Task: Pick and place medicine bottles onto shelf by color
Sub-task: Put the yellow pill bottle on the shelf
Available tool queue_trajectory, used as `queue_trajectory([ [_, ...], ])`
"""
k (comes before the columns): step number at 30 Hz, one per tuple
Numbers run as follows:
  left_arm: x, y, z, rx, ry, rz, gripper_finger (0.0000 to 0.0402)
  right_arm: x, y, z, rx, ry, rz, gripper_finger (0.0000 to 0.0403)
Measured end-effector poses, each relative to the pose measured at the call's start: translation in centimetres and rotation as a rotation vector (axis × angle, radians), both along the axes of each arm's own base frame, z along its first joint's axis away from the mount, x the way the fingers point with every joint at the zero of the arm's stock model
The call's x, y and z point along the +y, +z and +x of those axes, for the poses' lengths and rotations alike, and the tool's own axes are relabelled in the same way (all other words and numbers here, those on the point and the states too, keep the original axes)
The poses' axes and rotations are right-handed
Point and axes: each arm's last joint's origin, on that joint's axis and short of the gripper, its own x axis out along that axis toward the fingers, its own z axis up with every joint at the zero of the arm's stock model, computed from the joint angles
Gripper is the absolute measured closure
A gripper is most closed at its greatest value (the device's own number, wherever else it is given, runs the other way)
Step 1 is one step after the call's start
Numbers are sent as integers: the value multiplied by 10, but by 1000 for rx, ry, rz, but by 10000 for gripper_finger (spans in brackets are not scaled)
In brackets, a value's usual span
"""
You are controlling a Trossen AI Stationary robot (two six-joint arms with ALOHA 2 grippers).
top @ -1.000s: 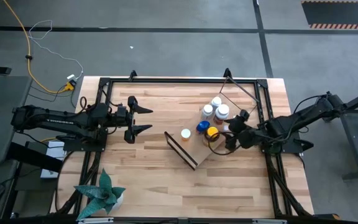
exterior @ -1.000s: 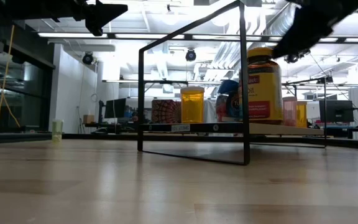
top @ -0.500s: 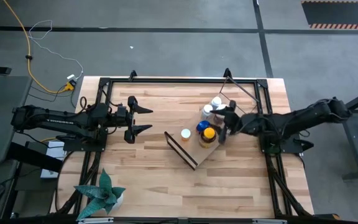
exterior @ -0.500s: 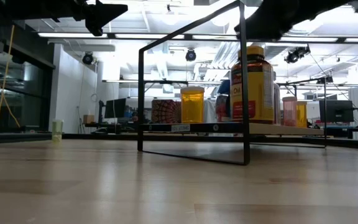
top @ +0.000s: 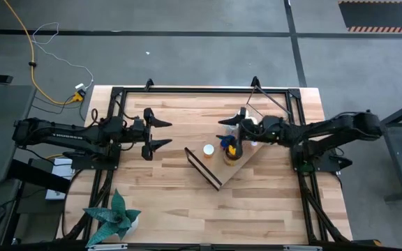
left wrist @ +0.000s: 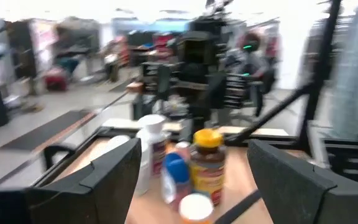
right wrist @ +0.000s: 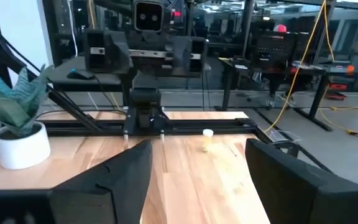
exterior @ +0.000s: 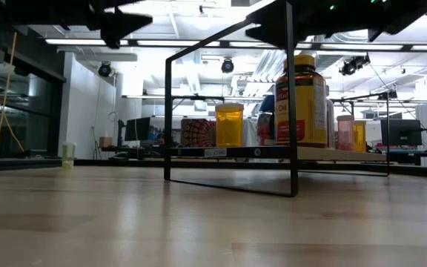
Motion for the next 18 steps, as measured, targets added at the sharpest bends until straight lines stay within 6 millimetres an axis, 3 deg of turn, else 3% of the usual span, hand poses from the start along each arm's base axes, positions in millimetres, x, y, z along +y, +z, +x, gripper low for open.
queue_trajectory([
  [4,5,-4,0,73,180,-120,119,1,-15,13,14,2,25,153],
  [7,10,-3,-4,234,394,-206,119,0,-24,18,35,-1,28,153],
  [12,15,-7,-16,463,726,-311,119,-3,-25,19,23,-53,52,153],
  [18,21,-22,-30,651,947,-415,119,-3,-25,19,19,-66,77,153],
])
